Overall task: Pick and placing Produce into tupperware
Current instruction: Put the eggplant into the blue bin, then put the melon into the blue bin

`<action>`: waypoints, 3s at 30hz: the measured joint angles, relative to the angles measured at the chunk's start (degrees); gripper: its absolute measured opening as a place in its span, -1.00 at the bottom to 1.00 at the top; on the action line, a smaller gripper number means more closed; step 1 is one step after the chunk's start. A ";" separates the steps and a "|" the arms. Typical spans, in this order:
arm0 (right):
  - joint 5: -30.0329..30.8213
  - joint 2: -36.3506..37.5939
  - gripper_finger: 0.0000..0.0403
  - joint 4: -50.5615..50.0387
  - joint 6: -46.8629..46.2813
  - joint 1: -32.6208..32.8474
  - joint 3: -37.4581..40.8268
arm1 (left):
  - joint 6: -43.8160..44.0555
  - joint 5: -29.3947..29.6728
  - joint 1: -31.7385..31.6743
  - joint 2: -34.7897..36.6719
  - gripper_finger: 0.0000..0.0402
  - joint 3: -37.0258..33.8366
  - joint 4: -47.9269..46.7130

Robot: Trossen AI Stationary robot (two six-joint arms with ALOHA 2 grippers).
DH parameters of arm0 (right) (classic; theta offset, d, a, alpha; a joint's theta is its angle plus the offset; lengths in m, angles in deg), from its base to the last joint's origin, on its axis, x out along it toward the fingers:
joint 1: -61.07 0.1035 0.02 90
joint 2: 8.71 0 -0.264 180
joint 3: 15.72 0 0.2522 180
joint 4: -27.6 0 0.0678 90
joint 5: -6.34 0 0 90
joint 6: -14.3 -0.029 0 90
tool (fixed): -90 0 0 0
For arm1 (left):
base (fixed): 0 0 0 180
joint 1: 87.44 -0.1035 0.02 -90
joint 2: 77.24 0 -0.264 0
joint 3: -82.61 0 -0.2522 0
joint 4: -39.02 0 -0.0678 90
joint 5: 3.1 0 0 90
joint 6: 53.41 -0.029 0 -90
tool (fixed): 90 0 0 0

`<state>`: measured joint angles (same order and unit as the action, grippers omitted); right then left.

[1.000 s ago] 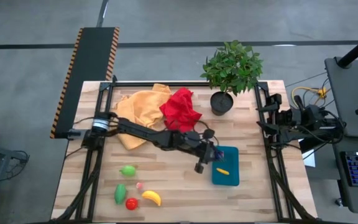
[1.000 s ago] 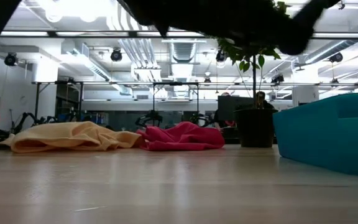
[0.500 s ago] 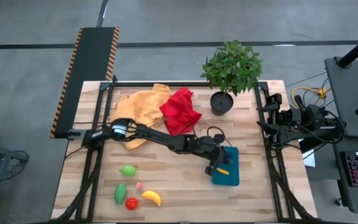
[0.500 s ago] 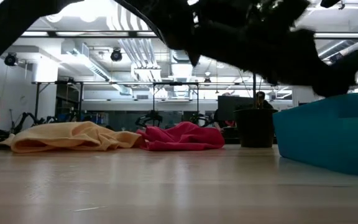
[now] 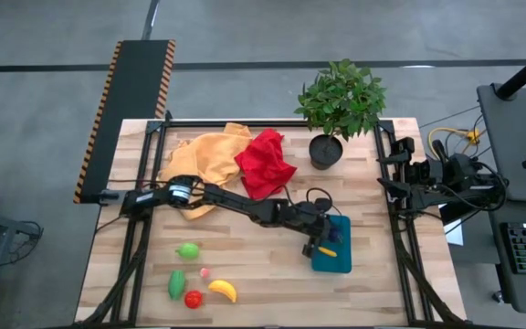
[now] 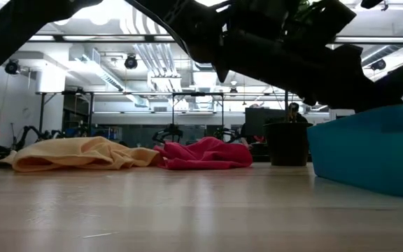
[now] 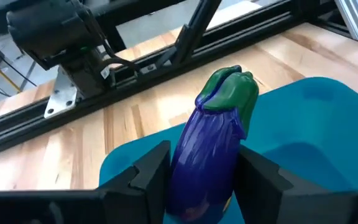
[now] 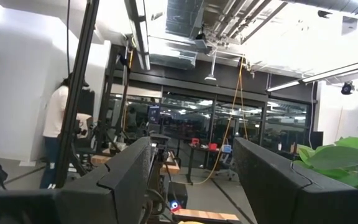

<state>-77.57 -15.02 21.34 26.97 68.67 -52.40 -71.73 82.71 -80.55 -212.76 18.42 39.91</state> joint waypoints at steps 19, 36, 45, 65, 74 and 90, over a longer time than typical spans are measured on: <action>-0.01 0.00 0.11 0.01 1.05 0.00 0.00 | 0.14 0.01 -0.09 1.18 -0.11 0.14 -2.32; 0.00 -0.09 0.11 -0.65 0.89 0.01 -0.07 | 11.12 20.54 7.17 21.34 -0.11 -1.91 -50.80; -0.01 0.17 0.11 -0.94 0.87 0.00 -0.04 | 38.77 22.53 14.23 30.91 -0.11 -5.85 -82.61; 0.00 0.26 0.11 -0.79 0.90 0.00 -0.04 | 64.57 15.21 23.93 49.07 -0.11 -17.23 -99.97; -0.01 0.26 0.11 -0.79 1.05 0.00 -0.04 | 68.86 -1.27 22.36 49.30 0.41 -31.73 -97.17; 0.01 0.26 0.11 -0.81 1.33 0.00 -0.02 | 59.66 0.01 22.84 49.00 0.72 -37.71 -83.74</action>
<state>-77.56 -14.75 20.54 28.30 68.67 -52.42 -12.07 82.72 -57.71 -163.77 -19.29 -43.83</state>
